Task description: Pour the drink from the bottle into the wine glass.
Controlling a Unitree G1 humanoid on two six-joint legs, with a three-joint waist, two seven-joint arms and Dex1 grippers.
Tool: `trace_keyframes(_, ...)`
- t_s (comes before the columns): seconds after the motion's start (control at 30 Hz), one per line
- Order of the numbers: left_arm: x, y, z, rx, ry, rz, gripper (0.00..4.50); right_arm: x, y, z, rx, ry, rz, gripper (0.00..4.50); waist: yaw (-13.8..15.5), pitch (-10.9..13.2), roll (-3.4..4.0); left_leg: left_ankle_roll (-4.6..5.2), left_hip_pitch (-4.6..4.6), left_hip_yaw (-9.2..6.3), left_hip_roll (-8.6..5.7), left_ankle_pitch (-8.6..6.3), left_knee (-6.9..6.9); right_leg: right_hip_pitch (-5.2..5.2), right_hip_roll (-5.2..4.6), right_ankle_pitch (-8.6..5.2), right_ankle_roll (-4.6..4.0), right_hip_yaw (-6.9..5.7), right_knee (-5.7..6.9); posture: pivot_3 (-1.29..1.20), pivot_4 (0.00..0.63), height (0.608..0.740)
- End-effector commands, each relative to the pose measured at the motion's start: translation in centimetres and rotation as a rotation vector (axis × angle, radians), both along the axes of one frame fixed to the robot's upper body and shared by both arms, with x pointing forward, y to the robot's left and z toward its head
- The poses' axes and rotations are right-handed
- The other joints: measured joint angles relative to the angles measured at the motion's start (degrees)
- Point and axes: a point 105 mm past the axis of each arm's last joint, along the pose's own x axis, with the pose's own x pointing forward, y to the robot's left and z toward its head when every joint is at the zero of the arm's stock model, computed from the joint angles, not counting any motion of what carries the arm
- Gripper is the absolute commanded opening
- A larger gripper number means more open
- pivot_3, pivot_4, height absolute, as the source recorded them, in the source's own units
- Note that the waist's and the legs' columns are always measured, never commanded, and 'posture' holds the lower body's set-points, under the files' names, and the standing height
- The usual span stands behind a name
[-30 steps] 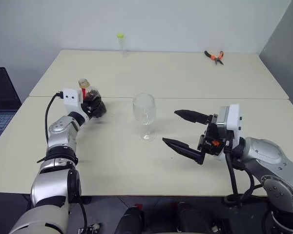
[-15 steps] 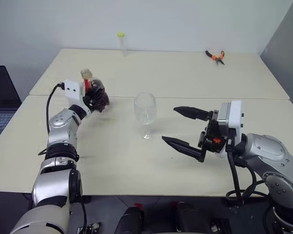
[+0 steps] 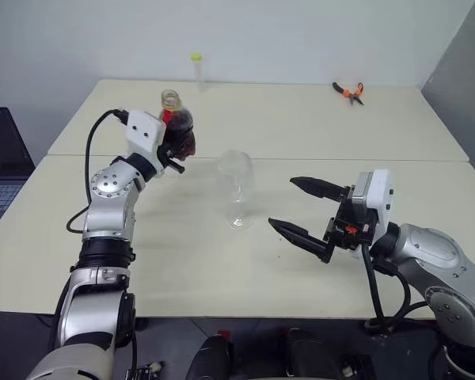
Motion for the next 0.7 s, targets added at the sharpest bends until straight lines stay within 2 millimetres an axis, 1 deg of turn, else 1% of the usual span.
trace_keyframes(0.03,-0.5,-1.1,2.4,0.135,-0.122,-0.039,0.79,0.4,-0.1,0.4,0.033,-0.037,-0.059,4.50,-0.1,0.0,0.00,0.00,0.01,0.01,0.00,0.00,0.00,0.00,0.01,0.00,0.00,0.01,0.01,0.00,0.150,0.740)
trace_keyframes(0.13,-0.5,-1.9,2.9,0.225,-0.168,-0.066,0.79,1.2,-0.2,0.3,0.048,-0.048,-0.108,4.50,-0.1,0.0,0.00,0.00,0.02,0.03,0.03,0.00,-0.02,-0.01,0.03,0.00,0.00,0.03,0.01,0.00,0.150,0.740)
trace_keyframes(0.33,-1.0,-2.5,3.7,0.351,-0.269,-0.090,0.76,2.0,0.3,-0.1,0.052,-0.056,-0.133,4.50,-0.1,0.0,0.00,0.00,0.02,0.05,-0.05,0.00,-0.03,-0.02,0.04,0.00,0.00,0.06,0.00,0.00,0.150,0.740)
trace_keyframes(0.53,-1.6,-2.2,5.1,0.468,-0.402,-0.064,0.76,2.3,0.9,-0.3,0.047,-0.061,-0.131,4.50,-0.1,0.0,0.00,0.01,0.02,0.02,-0.11,0.00,-0.02,-0.02,0.04,0.00,0.01,0.07,0.01,0.00,0.150,0.740)
trace_keyframes(0.7,-2.2,-2.0,5.3,0.559,-0.478,-0.074,0.76,1.8,1.8,0.6,0.079,-0.084,-0.074,4.50,-0.1,0.0,0.00,0.02,0.02,0.01,-0.12,0.00,-0.02,-0.03,0.04,0.00,0.01,0.07,0.01,0.00,0.150,0.740)
